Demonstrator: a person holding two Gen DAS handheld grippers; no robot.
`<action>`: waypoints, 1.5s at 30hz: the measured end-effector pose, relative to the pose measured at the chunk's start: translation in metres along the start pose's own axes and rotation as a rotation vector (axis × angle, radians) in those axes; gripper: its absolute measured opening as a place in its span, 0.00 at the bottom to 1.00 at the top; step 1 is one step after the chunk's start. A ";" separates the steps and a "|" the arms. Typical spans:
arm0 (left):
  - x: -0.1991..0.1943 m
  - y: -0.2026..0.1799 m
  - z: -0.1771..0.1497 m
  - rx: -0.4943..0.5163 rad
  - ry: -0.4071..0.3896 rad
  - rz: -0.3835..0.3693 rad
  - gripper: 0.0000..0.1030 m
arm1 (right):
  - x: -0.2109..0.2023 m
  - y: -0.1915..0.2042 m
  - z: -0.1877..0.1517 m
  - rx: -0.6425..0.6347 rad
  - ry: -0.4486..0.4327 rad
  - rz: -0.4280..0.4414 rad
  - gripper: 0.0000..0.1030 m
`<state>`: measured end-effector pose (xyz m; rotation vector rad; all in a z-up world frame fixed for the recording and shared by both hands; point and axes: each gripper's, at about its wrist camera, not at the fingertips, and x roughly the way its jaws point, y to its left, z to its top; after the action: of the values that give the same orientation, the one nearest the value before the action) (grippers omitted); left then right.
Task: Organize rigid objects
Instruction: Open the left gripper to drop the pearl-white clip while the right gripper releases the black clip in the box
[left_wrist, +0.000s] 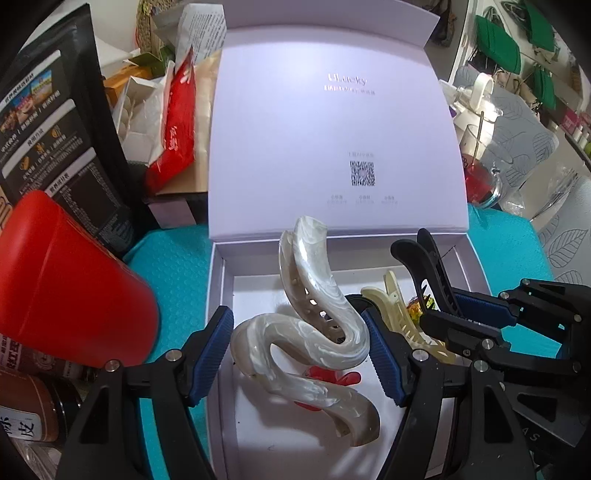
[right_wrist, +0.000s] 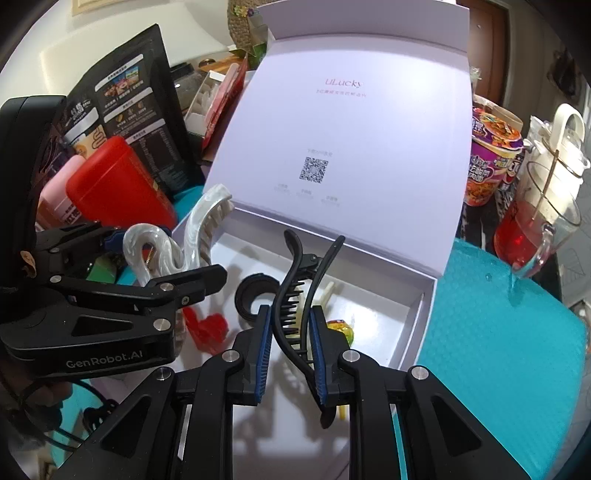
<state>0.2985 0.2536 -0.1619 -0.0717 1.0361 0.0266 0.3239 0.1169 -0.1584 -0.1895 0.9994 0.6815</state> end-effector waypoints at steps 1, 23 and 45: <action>0.002 -0.001 -0.001 -0.001 0.006 0.001 0.69 | 0.002 -0.001 0.000 -0.002 0.002 -0.003 0.19; 0.026 -0.006 0.007 -0.057 0.095 0.066 0.71 | 0.009 -0.012 -0.005 -0.003 0.064 -0.034 0.40; -0.077 -0.042 0.005 -0.098 -0.038 0.085 0.71 | -0.092 -0.015 -0.008 -0.017 -0.101 -0.055 0.40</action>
<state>0.2659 0.2129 -0.0905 -0.1158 0.9994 0.1555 0.2947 0.0613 -0.0893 -0.1949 0.8889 0.6432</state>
